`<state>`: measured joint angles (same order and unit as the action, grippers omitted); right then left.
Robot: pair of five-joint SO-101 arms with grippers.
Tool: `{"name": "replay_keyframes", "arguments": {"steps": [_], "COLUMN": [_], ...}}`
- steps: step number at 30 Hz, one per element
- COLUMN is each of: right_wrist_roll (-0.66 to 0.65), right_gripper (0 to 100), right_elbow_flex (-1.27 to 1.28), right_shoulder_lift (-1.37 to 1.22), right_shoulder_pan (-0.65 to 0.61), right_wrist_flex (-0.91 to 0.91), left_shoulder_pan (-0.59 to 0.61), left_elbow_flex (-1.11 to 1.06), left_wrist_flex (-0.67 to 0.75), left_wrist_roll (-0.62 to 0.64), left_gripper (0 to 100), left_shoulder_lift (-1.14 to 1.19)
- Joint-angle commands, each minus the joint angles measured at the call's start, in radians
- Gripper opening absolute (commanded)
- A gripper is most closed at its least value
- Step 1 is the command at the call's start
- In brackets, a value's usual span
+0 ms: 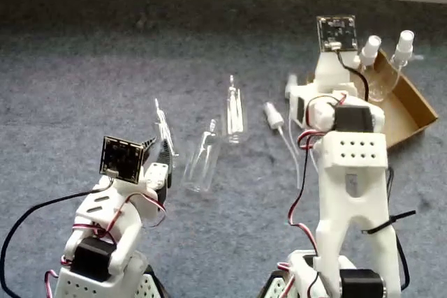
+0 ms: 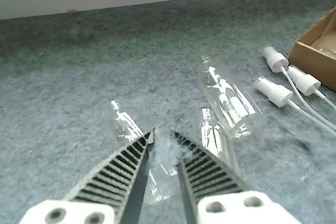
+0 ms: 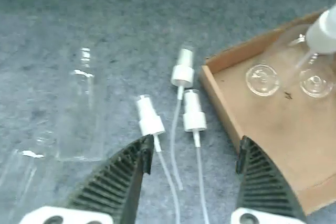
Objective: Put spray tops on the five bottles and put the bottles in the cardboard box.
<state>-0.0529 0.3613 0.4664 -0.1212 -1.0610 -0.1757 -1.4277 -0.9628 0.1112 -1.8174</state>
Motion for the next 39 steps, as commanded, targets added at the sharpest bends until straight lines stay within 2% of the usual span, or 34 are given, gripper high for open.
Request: {"name": "replay_keyframes", "arguments": {"steps": [1, 6, 10, 17, 20, 25, 35, 39], "right_wrist_roll": [0.069, 0.075, 0.161, 0.180, 0.180, 0.180, 0.178, 0.178], "right_gripper": [21.7, 21.7, 22.0, 22.1, 23.4, 33.0, 32.9, 32.8], "right_elbow_flex": [-0.042, -0.099, -0.254, -0.588, -0.727, -0.905, -1.082, -1.167], "right_shoulder_lift": [0.041, -0.084, -0.259, -0.636, -0.779, -0.970, -1.242, -1.307], "right_shoulder_pan": [-0.114, -0.222, -0.243, -0.291, -0.292, -0.294, -0.291, -0.292], "right_wrist_flex": [-0.004, 0.031, 0.021, -0.068, -0.068, -0.070, -0.071, -0.166], "left_shoulder_pan": [0.016, 0.101, 0.139, 0.189, 0.191, 0.191, 0.128, 0.127], "left_elbow_flex": [0.073, 0.076, 0.045, -0.008, -0.010, -0.013, -0.015, -0.030], "left_wrist_flex": [-0.032, -0.031, -0.028, 0.075, 0.074, 0.074, 0.072, 0.078], "left_wrist_roll": [0.003, 0.003, 0.003, 0.003, 0.003, 0.003, 0.003, 0.003], "left_gripper": [1, 1, 1, 1, 1, 1, 1, 1], "left_shoulder_lift": [-0.012, -0.012, -0.010, -0.010, -0.010, -0.010, -0.010, -0.010]}}
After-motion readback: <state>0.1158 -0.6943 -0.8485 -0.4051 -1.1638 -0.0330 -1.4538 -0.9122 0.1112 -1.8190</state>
